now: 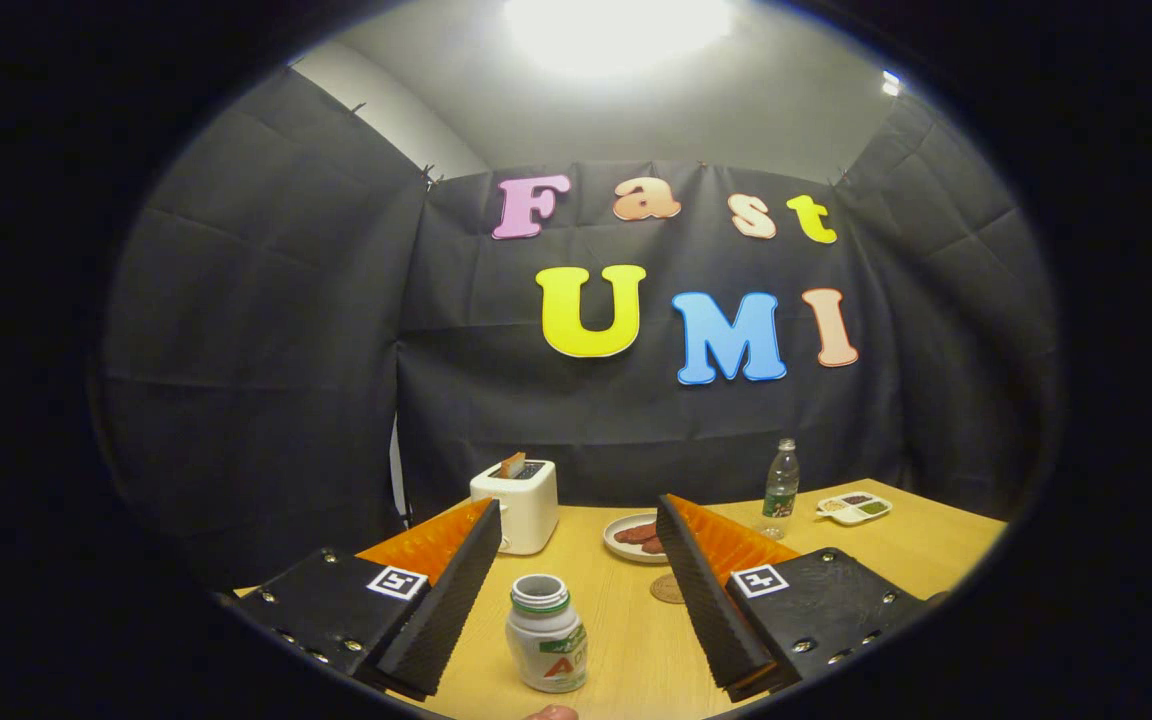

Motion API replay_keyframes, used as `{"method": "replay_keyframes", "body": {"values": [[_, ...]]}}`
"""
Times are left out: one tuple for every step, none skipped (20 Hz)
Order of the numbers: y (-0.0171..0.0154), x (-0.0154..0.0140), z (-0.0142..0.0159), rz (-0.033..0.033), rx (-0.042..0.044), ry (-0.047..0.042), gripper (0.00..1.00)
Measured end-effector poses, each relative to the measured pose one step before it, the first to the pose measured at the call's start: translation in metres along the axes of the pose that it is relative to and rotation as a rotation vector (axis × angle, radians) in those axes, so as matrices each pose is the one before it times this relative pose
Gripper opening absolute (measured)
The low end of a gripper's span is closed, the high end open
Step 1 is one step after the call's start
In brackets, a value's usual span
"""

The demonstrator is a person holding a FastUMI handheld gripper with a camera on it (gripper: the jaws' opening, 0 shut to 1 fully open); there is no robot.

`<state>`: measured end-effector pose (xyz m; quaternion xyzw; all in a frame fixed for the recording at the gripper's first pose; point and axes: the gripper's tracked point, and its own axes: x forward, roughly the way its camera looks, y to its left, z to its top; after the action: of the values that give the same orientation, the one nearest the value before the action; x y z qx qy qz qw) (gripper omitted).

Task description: Take the bottle from table, then pour the juice into the cup, finally place the bottle on the coaster

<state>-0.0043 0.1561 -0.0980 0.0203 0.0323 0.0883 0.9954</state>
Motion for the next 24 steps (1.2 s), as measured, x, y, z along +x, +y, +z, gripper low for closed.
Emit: {"method": "replay_keyframes", "body": {"values": [[0.00408,0.00137,-0.00668,0.00008,-0.00067,0.01165,0.95],[0.00258,0.00243,-0.00725,-0.00124,0.00343,0.01336,0.95],[0.00126,0.00255,-0.00707,-0.00844,-0.00206,0.01094,0.95],[0.00004,0.00068,-0.00749,-0.00736,-0.00255,0.01274,0.95],[0.00133,0.00201,-0.00721,-0.00534,-0.00302,0.013,0.95],[0.00087,0.00262,-0.00754,-0.00709,-0.00258,0.01264,0.95],[0.00039,0.00195,-0.00782,-0.0042,-0.00455,0.01719,0.95],[0.00039,0.00178,-0.00844,-0.00662,-0.00833,0.01979,0.95],[0.00022,0.00143,-0.00735,-0.00412,-0.0086,0.01708,0.95],[0.0024,0.00173,-0.00702,0.00234,-0.00798,0.01631,0.95],[0.00202,0.00208,-0.00787,-0.00046,-0.00922,0.01556,0.95],[0.00171,0.00182,-0.00522,0.00093,-0.00607,0.0127,0.95],[0.00088,0.00266,-0.00595,-0.00164,-0.00208,0.01123,0.95],[-0.00022,0.00272,-0.00567,-0.00445,0.0026,0.01205,0.95],[0.00004,0.00261,-0.00583,-0.00559,0.00416,0.01292,0.95],[0.00035,0.00134,-0.00678,-0.00452,0.00364,0.01428,0.95],[0.00064,0.00199,-0.00752,-0.00217,0.00243,0.01639,0.95],[0.00036,0.00228,-0.00597,-0.00142,-0.00025,0.0163,0.95],[0.0,0.00142,-0.00618,-0.00277,-0.00029,0.01521,0.95],[-0.00055,0.00133,-0.004,-0.00271,0.00149,0.01224,0.95],[-0.0014,0.00147,-0.00458,-0.00663,0.00246,0.01228,0.95],[-0.00029,0.00111,-0.00422,-0.00301,0.00326,0.01103,0.95],[0.00073,0.00171,-0.00495,-0.00165,0.00404,0.01101,0.95],[0.00064,0.00153,-0.00289,0.00072,0.00415,0.00927,0.95]]}}
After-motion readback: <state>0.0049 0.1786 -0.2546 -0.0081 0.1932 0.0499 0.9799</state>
